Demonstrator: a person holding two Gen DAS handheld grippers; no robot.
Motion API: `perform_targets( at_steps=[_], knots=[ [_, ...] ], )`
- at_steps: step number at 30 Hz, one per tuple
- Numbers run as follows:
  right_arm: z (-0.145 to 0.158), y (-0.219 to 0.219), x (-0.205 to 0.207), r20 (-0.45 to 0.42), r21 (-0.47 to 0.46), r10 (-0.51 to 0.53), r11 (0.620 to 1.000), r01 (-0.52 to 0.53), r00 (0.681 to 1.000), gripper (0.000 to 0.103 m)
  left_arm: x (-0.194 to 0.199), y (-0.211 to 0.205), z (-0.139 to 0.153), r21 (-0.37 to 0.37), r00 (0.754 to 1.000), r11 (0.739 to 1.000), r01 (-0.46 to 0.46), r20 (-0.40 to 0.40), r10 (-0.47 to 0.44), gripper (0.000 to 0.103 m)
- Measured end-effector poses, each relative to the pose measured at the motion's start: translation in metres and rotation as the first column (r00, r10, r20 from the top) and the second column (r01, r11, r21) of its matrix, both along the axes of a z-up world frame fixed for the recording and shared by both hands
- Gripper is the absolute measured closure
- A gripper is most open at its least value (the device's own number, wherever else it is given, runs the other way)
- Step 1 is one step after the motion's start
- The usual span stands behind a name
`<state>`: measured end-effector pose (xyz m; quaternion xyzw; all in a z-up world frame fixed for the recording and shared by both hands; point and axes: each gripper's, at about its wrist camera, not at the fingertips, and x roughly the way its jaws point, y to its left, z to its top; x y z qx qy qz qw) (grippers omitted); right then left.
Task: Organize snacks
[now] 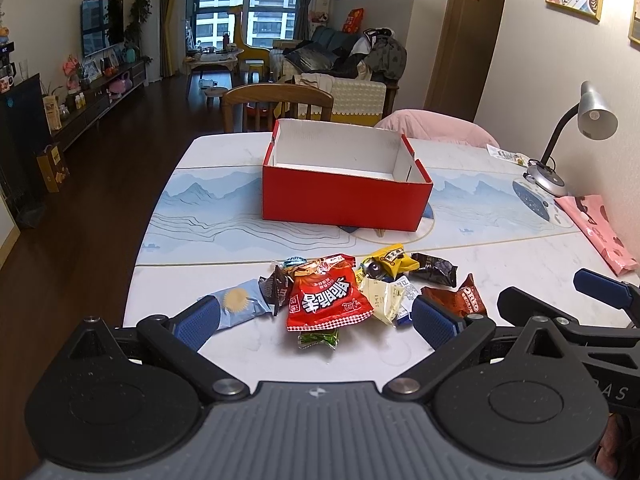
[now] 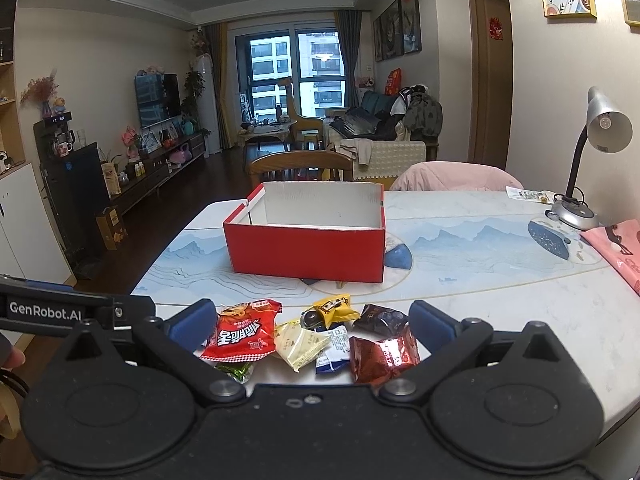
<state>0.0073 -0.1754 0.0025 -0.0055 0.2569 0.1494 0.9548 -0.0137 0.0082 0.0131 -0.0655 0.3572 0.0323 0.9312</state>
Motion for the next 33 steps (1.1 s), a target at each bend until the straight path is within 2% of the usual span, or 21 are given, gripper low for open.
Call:
perform_targets(
  at_steps=[33],
  knots=[
    [0.0048, -0.0003, -0.0012, 0.011, -0.007, -0.004, 1.0, 0.004, 1.0, 0.0, -0.0018, 0.0045, -0.001, -0.002, 1.0, 1.0, 0.018, -0.004, -0.018, 0.0]
  ],
)
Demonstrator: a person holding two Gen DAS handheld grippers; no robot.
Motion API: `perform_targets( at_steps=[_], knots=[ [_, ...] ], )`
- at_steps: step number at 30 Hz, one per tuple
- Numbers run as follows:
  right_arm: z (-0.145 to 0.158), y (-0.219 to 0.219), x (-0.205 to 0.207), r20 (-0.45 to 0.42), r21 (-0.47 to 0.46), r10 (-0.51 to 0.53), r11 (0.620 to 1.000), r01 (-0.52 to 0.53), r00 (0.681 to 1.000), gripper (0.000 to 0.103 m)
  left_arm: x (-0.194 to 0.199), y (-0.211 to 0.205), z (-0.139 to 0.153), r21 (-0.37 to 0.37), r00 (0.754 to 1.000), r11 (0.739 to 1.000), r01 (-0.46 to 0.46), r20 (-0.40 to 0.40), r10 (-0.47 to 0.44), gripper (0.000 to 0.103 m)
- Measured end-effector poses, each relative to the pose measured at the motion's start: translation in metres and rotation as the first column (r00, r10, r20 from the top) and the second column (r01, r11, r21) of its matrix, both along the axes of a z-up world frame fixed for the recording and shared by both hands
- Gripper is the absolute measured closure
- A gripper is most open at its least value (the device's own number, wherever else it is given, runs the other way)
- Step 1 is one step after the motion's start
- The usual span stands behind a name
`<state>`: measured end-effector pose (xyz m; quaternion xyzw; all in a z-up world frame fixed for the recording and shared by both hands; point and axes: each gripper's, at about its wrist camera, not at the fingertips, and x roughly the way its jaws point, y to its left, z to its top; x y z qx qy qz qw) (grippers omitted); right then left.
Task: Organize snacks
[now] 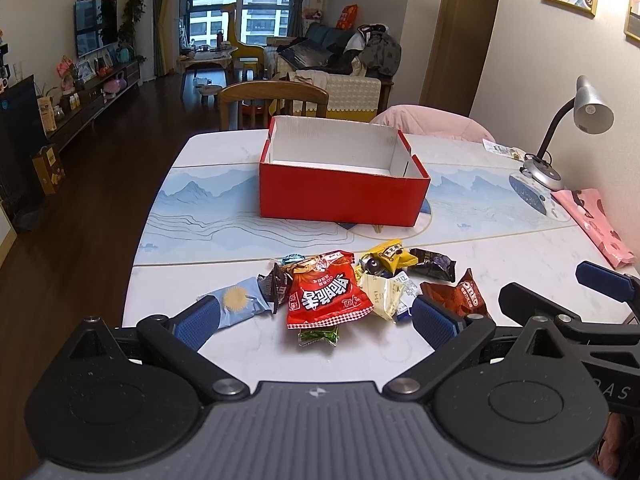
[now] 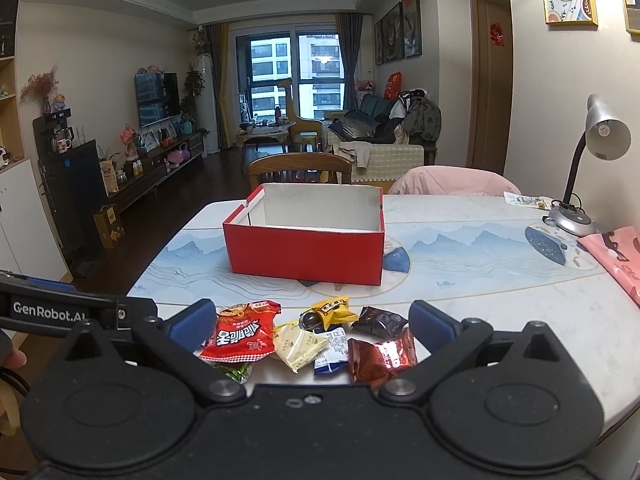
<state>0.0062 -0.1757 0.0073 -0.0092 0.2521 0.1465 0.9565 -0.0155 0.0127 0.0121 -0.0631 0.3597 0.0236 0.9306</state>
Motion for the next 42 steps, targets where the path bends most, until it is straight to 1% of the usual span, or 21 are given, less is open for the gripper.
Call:
perform_targets(
  at_steps=[5, 8, 13, 16, 22, 26, 29, 32, 35, 37, 38, 42],
  knots=[
    [0.002, -0.003, 0.0, 0.002, -0.002, -0.003, 1.0, 0.003, 1.0, 0.0, 0.003, 0.0, -0.003, 0.006, 1.0, 1.0, 0.008, 0.006, -0.008, 0.0],
    [0.001, -0.004, 0.0, -0.001, -0.004, -0.004, 1.0, 0.004, 1.0, 0.0, 0.006, 0.0, -0.004, -0.003, 1.0, 1.0, 0.012, 0.002, -0.012, 0.0],
    [-0.005, -0.006, 0.011, -0.009, -0.014, 0.004, 1.0, -0.004, 1.0, 0.0, 0.015, -0.005, -0.006, -0.013, 1.0, 1.0, 0.015, -0.002, -0.015, 0.0],
    [-0.01, -0.01, 0.02, -0.025, -0.004, 0.027, 1.0, -0.027, 0.999, 0.0, 0.024, -0.009, -0.01, -0.015, 1.0, 1.0, 0.01, -0.012, -0.01, 0.0],
    [-0.022, -0.016, 0.044, -0.078, 0.013, 0.071, 0.997, -0.07, 0.994, 0.0, 0.046, -0.013, -0.022, -0.016, 0.997, 1.0, -0.002, -0.075, 0.001, 0.0],
    [-0.033, -0.019, 0.061, -0.103, 0.009, 0.062, 0.998, -0.061, 0.993, 0.0, 0.061, -0.015, -0.032, -0.025, 0.992, 1.0, -0.012, -0.122, 0.009, 0.0],
    [-0.046, -0.024, 0.075, -0.136, -0.019, 0.056, 0.998, -0.059, 0.989, 0.001, 0.074, -0.011, -0.042, -0.042, 0.986, 0.999, -0.03, -0.163, 0.023, 0.0],
    [-0.062, -0.03, 0.091, -0.191, -0.044, 0.059, 0.997, -0.068, 0.98, 0.002, 0.089, -0.004, -0.053, -0.069, 0.979, 0.996, -0.056, -0.202, 0.041, 0.0],
    [-0.08, -0.033, 0.106, -0.256, -0.066, 0.057, 0.995, -0.076, 0.965, 0.002, 0.108, 0.0, -0.07, -0.087, 0.966, 0.995, -0.051, -0.258, 0.027, 0.0],
    [-0.092, -0.033, 0.115, -0.279, -0.085, 0.052, 0.993, -0.079, 0.959, 0.003, 0.12, 0.002, -0.08, -0.074, 0.958, 0.995, -0.065, -0.283, 0.041, 0.0],
    [-0.096, -0.034, 0.119, -0.289, -0.092, 0.051, 0.993, -0.08, 0.956, 0.003, 0.126, 0.004, -0.085, -0.079, 0.954, 0.995, -0.068, -0.298, 0.042, 0.0],
    [-0.11, -0.033, 0.138, -0.338, -0.097, 0.054, 0.991, -0.092, 0.939, 0.005, 0.153, 0.015, -0.103, -0.126, 0.928, 0.986, -0.113, -0.367, 0.06, 0.0]
  ],
)
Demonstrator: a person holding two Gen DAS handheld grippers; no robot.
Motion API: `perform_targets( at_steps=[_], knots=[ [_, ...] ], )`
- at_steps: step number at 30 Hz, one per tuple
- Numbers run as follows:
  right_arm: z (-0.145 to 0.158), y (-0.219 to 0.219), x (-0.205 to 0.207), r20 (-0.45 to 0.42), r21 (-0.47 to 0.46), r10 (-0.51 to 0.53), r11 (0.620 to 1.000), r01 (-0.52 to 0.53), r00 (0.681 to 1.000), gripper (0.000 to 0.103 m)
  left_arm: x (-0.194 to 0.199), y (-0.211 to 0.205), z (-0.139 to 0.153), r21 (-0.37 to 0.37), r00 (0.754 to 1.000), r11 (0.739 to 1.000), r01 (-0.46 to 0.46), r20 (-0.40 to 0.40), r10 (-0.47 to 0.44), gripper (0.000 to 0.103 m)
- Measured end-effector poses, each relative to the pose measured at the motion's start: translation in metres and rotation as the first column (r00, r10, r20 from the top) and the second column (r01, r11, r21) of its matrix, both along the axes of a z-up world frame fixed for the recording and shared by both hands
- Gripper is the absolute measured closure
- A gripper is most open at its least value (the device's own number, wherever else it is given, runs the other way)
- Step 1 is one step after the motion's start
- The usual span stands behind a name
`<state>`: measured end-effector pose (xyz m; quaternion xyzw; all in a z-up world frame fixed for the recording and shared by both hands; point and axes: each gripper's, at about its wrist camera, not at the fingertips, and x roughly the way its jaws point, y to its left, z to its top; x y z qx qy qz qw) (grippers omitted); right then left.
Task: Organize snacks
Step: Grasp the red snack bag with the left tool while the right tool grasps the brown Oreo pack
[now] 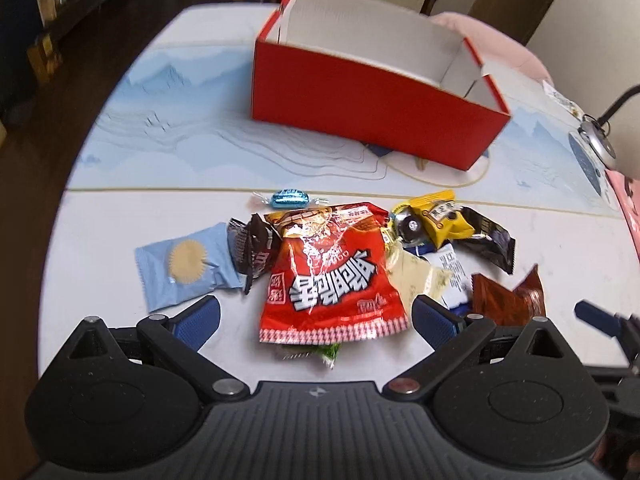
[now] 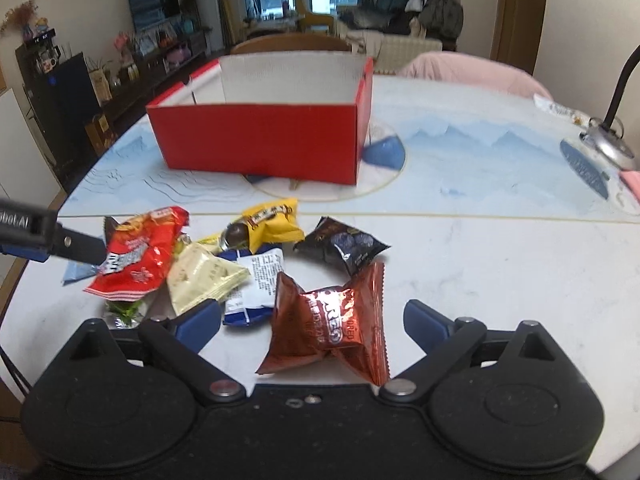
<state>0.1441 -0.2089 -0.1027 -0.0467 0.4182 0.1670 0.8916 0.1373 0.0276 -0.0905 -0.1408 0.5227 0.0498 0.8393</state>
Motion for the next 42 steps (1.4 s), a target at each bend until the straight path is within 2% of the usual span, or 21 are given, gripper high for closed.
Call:
perform_targets(
  at_steps=[3, 8, 21, 23, 25, 27, 29, 35, 42],
  knots=[
    [-0.008, 0.0, 0.011, -0.029, -0.006, -0.008, 1.0, 0.008, 1.0, 0.005, 0.02, 0.006, -0.008, -0.039, 0.999, 0.999, -0.015, -0.032, 0.014, 0.001],
    [-0.015, 0.0, 0.018, -0.056, -0.011, 0.007, 1.0, -0.008, 0.998, 0.005, 0.044, 0.011, -0.028, -0.049, 0.993, 0.997, -0.053, -0.105, 0.048, 0.001],
    [-0.034, 0.002, 0.028, -0.129, -0.013, 0.013, 1.0, -0.014, 0.992, 0.006, 0.059, 0.009, -0.049, -0.084, 0.986, 0.994, -0.069, -0.157, 0.055, 0.003],
    [-0.035, 0.002, 0.028, -0.14, -0.011, 0.015, 1.0, -0.017, 0.99, 0.011, 0.058, 0.01, -0.049, -0.097, 0.986, 0.992, -0.076, -0.152, 0.061, 0.005],
    [-0.035, 0.002, 0.028, -0.14, -0.01, 0.01, 1.0, -0.012, 0.99, 0.012, 0.058, 0.01, -0.049, -0.109, 0.987, 0.991, -0.073, -0.153, 0.056, 0.014],
    [-0.035, 0.001, 0.029, -0.14, -0.011, 0.006, 1.0, -0.008, 0.99, 0.015, 0.057, 0.01, -0.049, -0.117, 0.986, 0.99, -0.077, -0.155, 0.059, 0.017],
    [-0.035, 0.001, 0.028, -0.141, -0.011, 0.003, 1.0, -0.004, 0.99, 0.026, 0.056, 0.011, -0.048, -0.115, 0.987, 0.99, -0.08, -0.15, 0.063, 0.02],
    [-0.033, 0.0, 0.024, -0.127, 0.001, 0.005, 1.0, -0.005, 0.992, 0.041, 0.05, 0.012, -0.046, -0.129, 0.99, 0.988, -0.088, -0.125, 0.072, 0.029],
    [-0.024, 0.0, 0.017, -0.097, 0.02, 0.007, 1.0, -0.005, 0.995, 0.045, 0.039, 0.016, -0.044, -0.137, 0.99, 0.985, -0.101, -0.112, 0.086, 0.031]
  ],
)
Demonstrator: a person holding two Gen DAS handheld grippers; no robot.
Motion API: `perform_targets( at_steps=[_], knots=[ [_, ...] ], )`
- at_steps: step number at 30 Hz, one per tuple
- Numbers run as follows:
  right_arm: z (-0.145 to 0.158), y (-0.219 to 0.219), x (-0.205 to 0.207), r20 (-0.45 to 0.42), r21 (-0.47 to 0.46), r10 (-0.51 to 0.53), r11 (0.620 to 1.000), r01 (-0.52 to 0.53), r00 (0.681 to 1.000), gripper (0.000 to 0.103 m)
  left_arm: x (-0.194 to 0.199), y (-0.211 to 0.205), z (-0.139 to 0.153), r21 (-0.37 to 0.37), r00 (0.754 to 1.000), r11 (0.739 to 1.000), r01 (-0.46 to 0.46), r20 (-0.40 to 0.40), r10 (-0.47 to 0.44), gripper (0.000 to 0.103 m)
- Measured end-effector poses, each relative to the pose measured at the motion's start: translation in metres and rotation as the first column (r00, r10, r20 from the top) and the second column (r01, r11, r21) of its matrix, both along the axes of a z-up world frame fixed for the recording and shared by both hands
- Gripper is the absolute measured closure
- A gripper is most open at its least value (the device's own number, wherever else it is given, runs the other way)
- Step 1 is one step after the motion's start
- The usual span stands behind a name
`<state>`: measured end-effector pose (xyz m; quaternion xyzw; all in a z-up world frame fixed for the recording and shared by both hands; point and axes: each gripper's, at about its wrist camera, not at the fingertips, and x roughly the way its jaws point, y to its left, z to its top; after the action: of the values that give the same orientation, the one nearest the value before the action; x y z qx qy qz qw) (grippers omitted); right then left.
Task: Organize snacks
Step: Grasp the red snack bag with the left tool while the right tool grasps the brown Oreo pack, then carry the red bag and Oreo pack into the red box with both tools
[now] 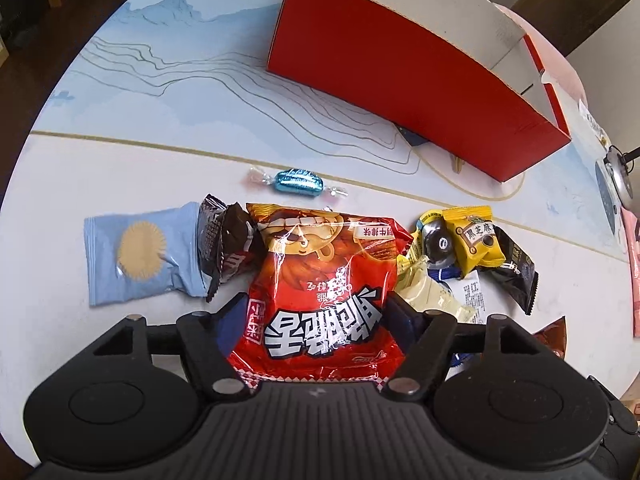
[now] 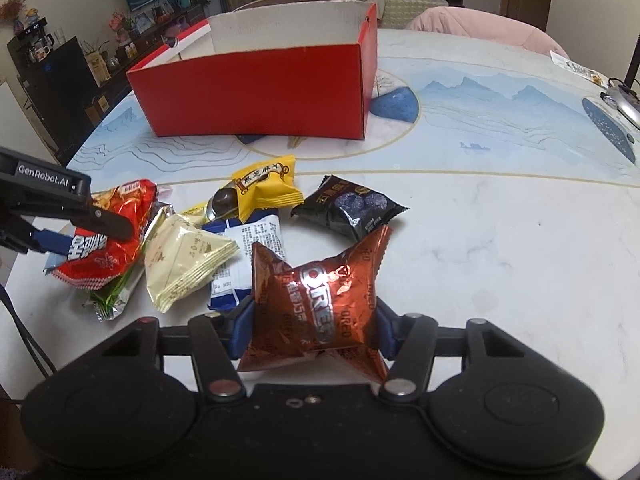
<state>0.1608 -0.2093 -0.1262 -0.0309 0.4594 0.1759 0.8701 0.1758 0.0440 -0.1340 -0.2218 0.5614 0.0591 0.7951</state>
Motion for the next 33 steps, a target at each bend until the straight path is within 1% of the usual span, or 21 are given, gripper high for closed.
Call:
perform_targets(
  at_steps=[2, 5, 7, 15, 18, 21, 26, 33],
  knots=[
    [0.006, 0.0, -0.003, 0.016, 0.002, 0.0, 1.0, 0.0, 1.0, 0.045, -0.005, 0.001, 0.003, 0.002, 1.0, 1.0, -0.001, 0.005, 0.001, 0.031],
    [0.015, 0.0, -0.008, 0.032, 0.01, 0.005, 1.0, -0.006, 0.999, 0.045, -0.013, 0.005, 0.007, -0.023, 1.0, 1.0, -0.007, 0.008, 0.007, 0.031],
    [0.023, 0.0, -0.011, 0.045, 0.016, 0.013, 1.0, -0.013, 0.999, 0.045, -0.019, 0.006, 0.013, -0.026, 1.0, 1.0, -0.005, 0.016, 0.005, 0.031],
    [0.06, 0.005, -0.013, 0.12, 0.04, 0.039, 0.998, -0.045, 0.992, 0.045, -0.04, 0.011, 0.051, -0.048, 0.996, 0.999, 0.018, 0.085, -0.014, 0.031],
    [0.072, 0.007, -0.006, 0.139, 0.057, 0.049, 0.997, -0.057, 0.989, 0.045, -0.041, 0.013, 0.068, -0.039, 0.992, 0.999, 0.025, 0.122, -0.02, 0.031],
    [0.086, 0.015, 0.005, 0.172, 0.054, 0.069, 0.995, -0.08, 0.983, 0.045, -0.034, 0.015, 0.088, -0.025, 0.987, 0.999, 0.033, 0.157, -0.028, 0.031],
    [0.105, 0.025, 0.035, 0.213, 0.055, 0.086, 0.994, -0.1, 0.973, 0.045, -0.009, 0.015, 0.117, 0.03, 0.976, 0.998, 0.046, 0.214, -0.051, 0.031],
    [0.119, 0.038, 0.085, 0.243, 0.044, 0.106, 0.992, -0.12, 0.964, 0.045, 0.035, 0.011, 0.142, 0.101, 0.966, 0.993, 0.056, 0.247, -0.079, 0.031]
  ],
)
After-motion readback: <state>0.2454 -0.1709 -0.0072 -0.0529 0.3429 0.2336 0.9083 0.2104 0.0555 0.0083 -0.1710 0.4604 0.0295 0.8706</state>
